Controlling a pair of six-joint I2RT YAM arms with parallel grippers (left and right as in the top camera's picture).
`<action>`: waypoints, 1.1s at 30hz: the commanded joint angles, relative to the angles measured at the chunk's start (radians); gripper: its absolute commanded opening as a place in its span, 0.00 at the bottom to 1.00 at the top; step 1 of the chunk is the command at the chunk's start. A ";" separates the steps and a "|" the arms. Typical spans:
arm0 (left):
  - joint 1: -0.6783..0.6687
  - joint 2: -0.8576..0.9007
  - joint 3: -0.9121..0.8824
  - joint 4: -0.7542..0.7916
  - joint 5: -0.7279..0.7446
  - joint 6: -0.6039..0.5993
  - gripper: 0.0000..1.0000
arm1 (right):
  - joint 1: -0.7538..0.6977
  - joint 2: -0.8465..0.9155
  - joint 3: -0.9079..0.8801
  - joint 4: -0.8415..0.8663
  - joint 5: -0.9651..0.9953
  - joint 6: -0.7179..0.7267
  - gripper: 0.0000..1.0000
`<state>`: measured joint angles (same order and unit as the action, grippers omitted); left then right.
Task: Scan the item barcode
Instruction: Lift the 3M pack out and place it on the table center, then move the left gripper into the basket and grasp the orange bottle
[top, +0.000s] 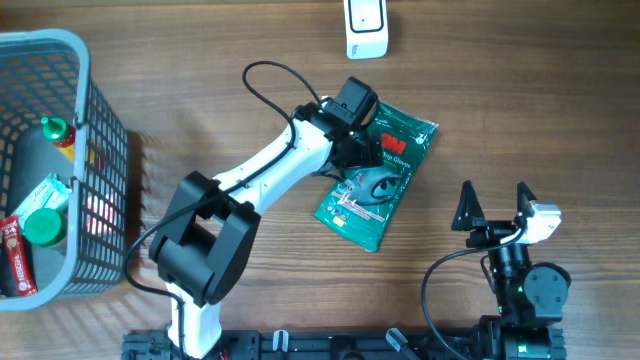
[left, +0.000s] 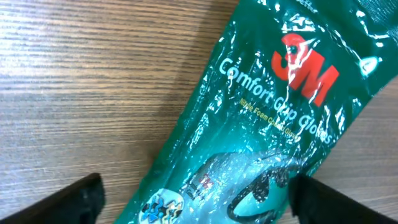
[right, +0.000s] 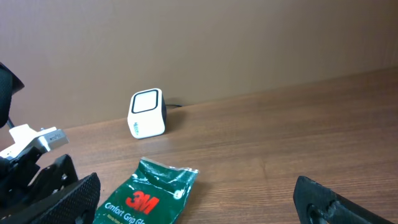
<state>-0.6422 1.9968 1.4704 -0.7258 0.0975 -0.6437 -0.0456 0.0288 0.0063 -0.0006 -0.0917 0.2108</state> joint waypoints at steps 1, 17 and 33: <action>0.006 -0.121 0.017 -0.008 -0.139 0.066 1.00 | 0.000 0.000 -0.001 0.003 0.014 -0.001 1.00; 0.505 -0.695 0.103 0.066 -0.626 0.244 1.00 | 0.000 0.000 -0.001 0.003 0.014 -0.001 1.00; 1.170 -0.566 0.102 -0.203 -0.282 0.106 1.00 | 0.000 0.000 -0.001 0.003 0.014 -0.001 1.00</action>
<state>0.4572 1.3487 1.5730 -0.9310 -0.3046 -0.4850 -0.0456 0.0288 0.0063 -0.0006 -0.0917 0.2108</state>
